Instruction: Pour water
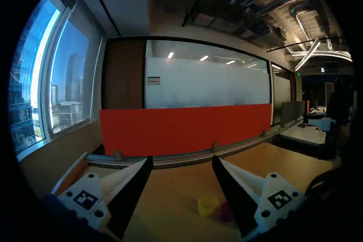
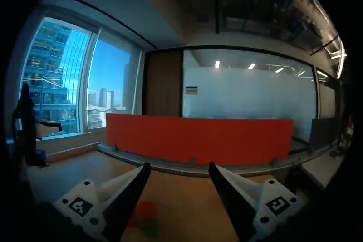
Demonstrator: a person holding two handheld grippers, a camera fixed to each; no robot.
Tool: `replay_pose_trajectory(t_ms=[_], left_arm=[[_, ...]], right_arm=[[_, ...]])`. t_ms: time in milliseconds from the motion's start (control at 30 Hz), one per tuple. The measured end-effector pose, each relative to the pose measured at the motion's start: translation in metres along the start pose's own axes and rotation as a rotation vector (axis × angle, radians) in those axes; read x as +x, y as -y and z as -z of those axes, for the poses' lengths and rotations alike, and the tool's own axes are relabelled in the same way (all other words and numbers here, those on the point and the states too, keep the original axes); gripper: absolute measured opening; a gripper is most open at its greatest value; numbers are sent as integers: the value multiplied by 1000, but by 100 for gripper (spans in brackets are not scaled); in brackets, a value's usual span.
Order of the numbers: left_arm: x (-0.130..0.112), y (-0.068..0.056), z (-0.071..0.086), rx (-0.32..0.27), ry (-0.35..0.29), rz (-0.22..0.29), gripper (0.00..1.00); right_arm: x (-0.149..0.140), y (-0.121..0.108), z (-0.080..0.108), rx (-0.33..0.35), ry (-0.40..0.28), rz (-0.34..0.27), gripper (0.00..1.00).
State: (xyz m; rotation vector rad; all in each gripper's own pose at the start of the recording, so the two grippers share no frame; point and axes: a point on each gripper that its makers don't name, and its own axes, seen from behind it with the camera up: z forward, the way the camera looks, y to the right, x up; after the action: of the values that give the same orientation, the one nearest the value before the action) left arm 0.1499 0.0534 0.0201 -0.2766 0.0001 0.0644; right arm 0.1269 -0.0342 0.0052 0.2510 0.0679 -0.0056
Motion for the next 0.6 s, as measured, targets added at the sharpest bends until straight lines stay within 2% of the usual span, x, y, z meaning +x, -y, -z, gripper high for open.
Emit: replay_pose_trajectory(t_ms=[267, 367, 600], left_arm=[[-12, -24, -6, -117, 32, 10, 96], [-14, -31, -8, -157, 31, 3, 96], [-16, -49, -5, -226, 28, -13, 96]], right_arm=[[6, 32, 5, 172, 3, -32, 99], [7, 35, 6, 203, 7, -34, 99], [5, 40, 4, 227, 23, -14, 99]])
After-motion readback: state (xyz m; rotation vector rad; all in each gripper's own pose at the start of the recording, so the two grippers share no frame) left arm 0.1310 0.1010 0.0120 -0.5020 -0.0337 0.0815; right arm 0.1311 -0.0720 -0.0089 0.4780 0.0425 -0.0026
